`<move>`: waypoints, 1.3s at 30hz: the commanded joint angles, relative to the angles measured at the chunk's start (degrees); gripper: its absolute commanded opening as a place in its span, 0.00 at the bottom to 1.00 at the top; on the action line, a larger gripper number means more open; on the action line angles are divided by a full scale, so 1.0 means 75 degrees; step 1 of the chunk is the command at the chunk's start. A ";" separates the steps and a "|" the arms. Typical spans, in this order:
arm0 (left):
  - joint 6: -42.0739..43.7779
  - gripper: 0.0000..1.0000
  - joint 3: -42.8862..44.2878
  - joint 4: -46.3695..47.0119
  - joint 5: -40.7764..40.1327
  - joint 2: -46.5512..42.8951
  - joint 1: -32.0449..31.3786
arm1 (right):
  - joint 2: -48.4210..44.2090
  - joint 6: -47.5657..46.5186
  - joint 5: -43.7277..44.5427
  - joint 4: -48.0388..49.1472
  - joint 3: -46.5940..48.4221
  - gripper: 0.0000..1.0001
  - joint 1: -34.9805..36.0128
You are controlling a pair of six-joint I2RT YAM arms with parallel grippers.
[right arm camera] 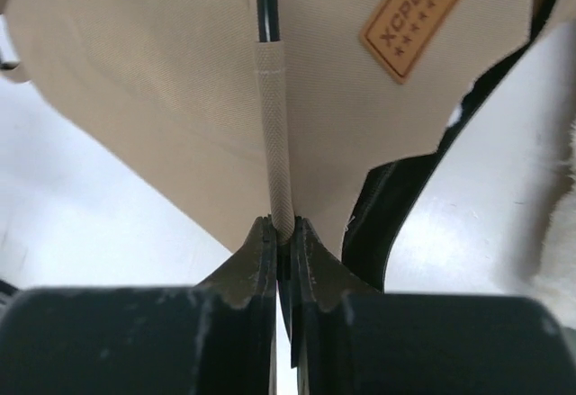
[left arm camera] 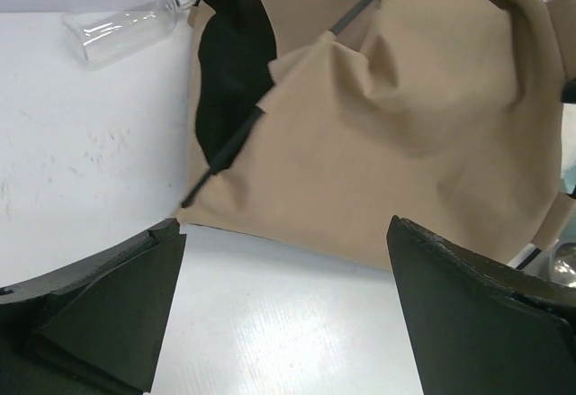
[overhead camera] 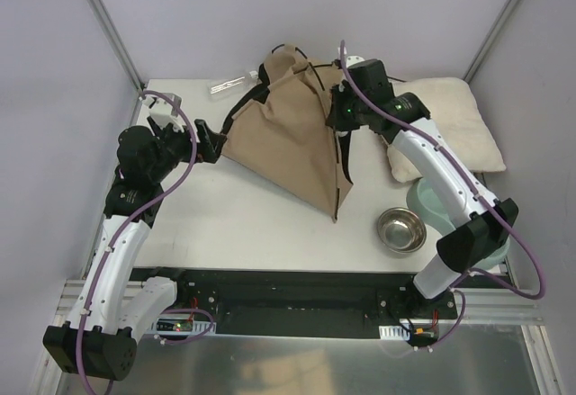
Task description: Set up the pet tent
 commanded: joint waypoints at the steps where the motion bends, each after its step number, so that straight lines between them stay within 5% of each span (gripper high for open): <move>1: -0.0042 0.98 0.0323 -0.0020 0.0563 0.0030 -0.0021 | 0.0286 0.0617 -0.0183 0.0464 0.0801 0.01 0.0739; 13: -0.0662 0.95 0.0090 -0.0020 0.2099 0.0102 -0.0033 | 0.2394 0.2468 0.2325 -0.0003 0.3355 0.04 0.2510; 20: -0.1353 0.95 -0.0474 0.0366 0.2099 -0.0075 -0.0033 | 0.2549 0.3173 0.2442 -0.0472 0.3697 0.53 0.2616; 24: -0.1974 0.94 -0.0416 0.0706 0.2018 0.0065 -0.0126 | 0.2022 0.3150 0.2688 -0.0508 0.3357 0.64 0.2569; 39: -0.2316 0.86 0.0252 0.1539 -0.0664 0.1389 -0.2094 | 0.0042 0.3279 0.3614 -0.0250 0.1893 0.66 0.2288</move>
